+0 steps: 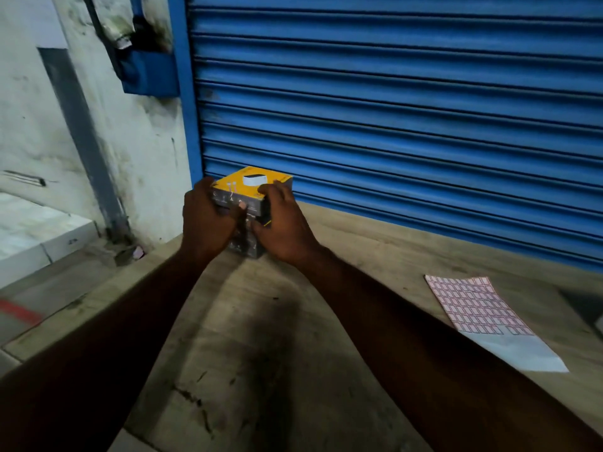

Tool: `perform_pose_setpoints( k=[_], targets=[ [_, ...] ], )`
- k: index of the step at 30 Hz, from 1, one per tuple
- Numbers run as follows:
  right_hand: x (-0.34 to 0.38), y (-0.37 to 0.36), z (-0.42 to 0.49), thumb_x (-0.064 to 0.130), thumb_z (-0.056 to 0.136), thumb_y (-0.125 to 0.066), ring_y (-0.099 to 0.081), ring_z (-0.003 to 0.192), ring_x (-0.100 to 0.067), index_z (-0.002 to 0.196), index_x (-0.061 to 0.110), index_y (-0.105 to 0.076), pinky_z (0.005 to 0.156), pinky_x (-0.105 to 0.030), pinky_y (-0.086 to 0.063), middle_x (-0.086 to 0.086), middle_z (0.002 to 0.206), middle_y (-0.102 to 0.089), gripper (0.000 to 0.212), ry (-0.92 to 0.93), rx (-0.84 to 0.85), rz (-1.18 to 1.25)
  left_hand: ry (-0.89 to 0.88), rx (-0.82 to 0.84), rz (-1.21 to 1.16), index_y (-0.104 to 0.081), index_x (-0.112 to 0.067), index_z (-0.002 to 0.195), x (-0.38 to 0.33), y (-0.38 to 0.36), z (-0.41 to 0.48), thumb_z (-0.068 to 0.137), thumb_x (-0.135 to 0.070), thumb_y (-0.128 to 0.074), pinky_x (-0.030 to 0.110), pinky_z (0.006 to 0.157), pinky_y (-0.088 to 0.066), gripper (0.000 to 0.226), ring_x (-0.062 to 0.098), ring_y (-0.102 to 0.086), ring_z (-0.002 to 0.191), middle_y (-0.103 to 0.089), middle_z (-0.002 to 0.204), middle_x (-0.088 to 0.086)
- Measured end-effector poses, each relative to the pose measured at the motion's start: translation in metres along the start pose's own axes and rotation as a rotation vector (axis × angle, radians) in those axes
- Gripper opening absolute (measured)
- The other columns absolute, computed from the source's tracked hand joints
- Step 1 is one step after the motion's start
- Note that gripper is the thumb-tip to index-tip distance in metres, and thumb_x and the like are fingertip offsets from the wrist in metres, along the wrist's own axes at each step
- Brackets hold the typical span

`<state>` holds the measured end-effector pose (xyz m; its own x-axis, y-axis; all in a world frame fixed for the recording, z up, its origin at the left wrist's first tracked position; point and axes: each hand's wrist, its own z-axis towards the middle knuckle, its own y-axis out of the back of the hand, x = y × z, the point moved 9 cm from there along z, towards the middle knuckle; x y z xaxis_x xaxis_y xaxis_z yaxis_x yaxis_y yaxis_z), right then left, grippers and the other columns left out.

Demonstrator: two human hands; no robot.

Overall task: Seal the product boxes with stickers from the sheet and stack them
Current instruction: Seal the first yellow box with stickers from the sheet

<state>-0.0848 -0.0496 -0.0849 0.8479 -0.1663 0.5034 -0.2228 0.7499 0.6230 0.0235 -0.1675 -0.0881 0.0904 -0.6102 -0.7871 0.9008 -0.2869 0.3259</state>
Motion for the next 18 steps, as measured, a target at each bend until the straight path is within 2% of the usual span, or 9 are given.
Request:
perform_pose_setpoints(
  k=[2,5,6,7,9,10,13,15,18],
  targets=[
    [-0.002,0.01,-0.002,0.014,0.078,-0.077,-0.049,0.122,-0.029,0.128,0.004,-0.052,0.099,-0.028,-0.04,-0.016,0.135,-0.048,0.057,0.014,-0.085,0.029,-0.042,-0.031,0.028,-0.051,-0.005,0.136,0.002,-0.002,-0.006,0.075,-0.036,-0.076,0.042,0.101,-0.044,0.073,0.035,-0.055,0.12,-0.059,0.125,0.019],
    [-0.01,0.023,-0.008,0.006,0.072,-0.08,-0.053,0.112,-0.025,0.122,0.004,-0.053,0.083,-0.008,-0.029,-0.014,0.126,-0.052,0.057,-0.014,-0.177,0.052,-0.118,-0.063,-0.011,-0.055,-0.011,0.133,-0.008,-0.006,-0.016,0.079,-0.025,-0.08,0.043,0.098,-0.049,0.061,0.033,-0.06,0.113,-0.058,0.122,0.015],
    [-0.012,0.026,-0.012,0.003,0.069,-0.08,-0.052,0.114,-0.025,0.122,0.003,-0.053,0.084,-0.006,-0.029,-0.015,0.128,-0.052,0.059,-0.013,-0.19,0.062,-0.128,-0.065,-0.042,-0.056,-0.013,0.132,-0.013,-0.009,-0.02,0.079,-0.024,-0.08,0.039,0.097,-0.051,0.059,0.029,-0.062,0.109,-0.057,0.12,0.011],
    [-0.015,0.03,-0.015,0.0,0.068,-0.079,-0.051,0.118,-0.027,0.124,0.002,-0.052,0.088,-0.005,-0.03,-0.017,0.13,-0.05,0.061,-0.002,-0.199,0.074,-0.122,-0.066,-0.083,-0.058,-0.015,0.131,-0.017,-0.012,-0.024,0.079,-0.021,-0.081,0.027,0.093,-0.052,0.057,0.023,-0.063,0.104,-0.056,0.118,0.007],
    [-0.02,0.042,-0.026,-0.008,0.068,-0.073,-0.048,0.125,-0.029,0.126,0.001,-0.052,0.102,-0.012,-0.033,-0.02,0.134,-0.048,0.062,0.025,-0.226,0.082,-0.109,-0.064,-0.159,-0.061,-0.015,0.128,-0.025,-0.02,-0.031,0.08,-0.016,-0.081,0.006,0.081,-0.047,0.052,0.013,-0.063,0.096,-0.054,0.116,0.0],
    [-0.022,0.051,-0.031,-0.01,0.068,-0.07,-0.048,0.126,-0.029,0.126,0.001,-0.053,0.105,-0.016,-0.033,-0.019,0.134,-0.049,0.061,0.03,-0.24,0.073,-0.114,-0.058,-0.185,-0.062,-0.015,0.128,-0.031,-0.023,-0.035,0.081,-0.016,-0.081,0.004,0.078,-0.047,0.05,0.011,-0.063,0.093,-0.056,0.118,-0.001],
    [-0.029,0.091,-0.054,-0.007,0.072,-0.066,-0.056,0.117,-0.026,0.119,0.006,-0.059,0.101,-0.019,-0.037,-0.013,0.125,-0.059,0.05,0.053,-0.303,0.009,-0.178,-0.001,-0.222,-0.064,-0.018,0.127,-0.053,-0.04,-0.053,0.081,-0.017,-0.081,0.012,0.078,-0.053,0.049,0.005,-0.064,0.088,-0.061,0.119,0.005],
    [-0.034,0.123,-0.07,-0.001,0.075,-0.069,-0.06,0.109,-0.024,0.116,0.008,-0.062,0.096,-0.029,-0.047,-0.009,0.118,-0.063,0.043,0.07,-0.343,-0.008,-0.238,0.056,-0.25,-0.063,-0.019,0.129,-0.074,-0.051,-0.071,0.079,-0.013,-0.083,0.007,0.077,-0.05,0.053,0.001,-0.06,0.089,-0.056,0.114,0.006],
    [-0.046,0.176,-0.098,0.008,0.079,-0.075,-0.063,0.099,-0.017,0.113,0.011,-0.065,0.084,-0.037,-0.054,-0.002,0.111,-0.067,0.036,0.05,-0.371,-0.023,-0.317,0.138,-0.262,-0.058,-0.031,0.129,-0.112,-0.074,-0.1,0.075,-0.016,-0.086,0.01,0.08,-0.052,0.063,0.004,-0.058,0.096,-0.051,0.116,0.003]
  ],
)
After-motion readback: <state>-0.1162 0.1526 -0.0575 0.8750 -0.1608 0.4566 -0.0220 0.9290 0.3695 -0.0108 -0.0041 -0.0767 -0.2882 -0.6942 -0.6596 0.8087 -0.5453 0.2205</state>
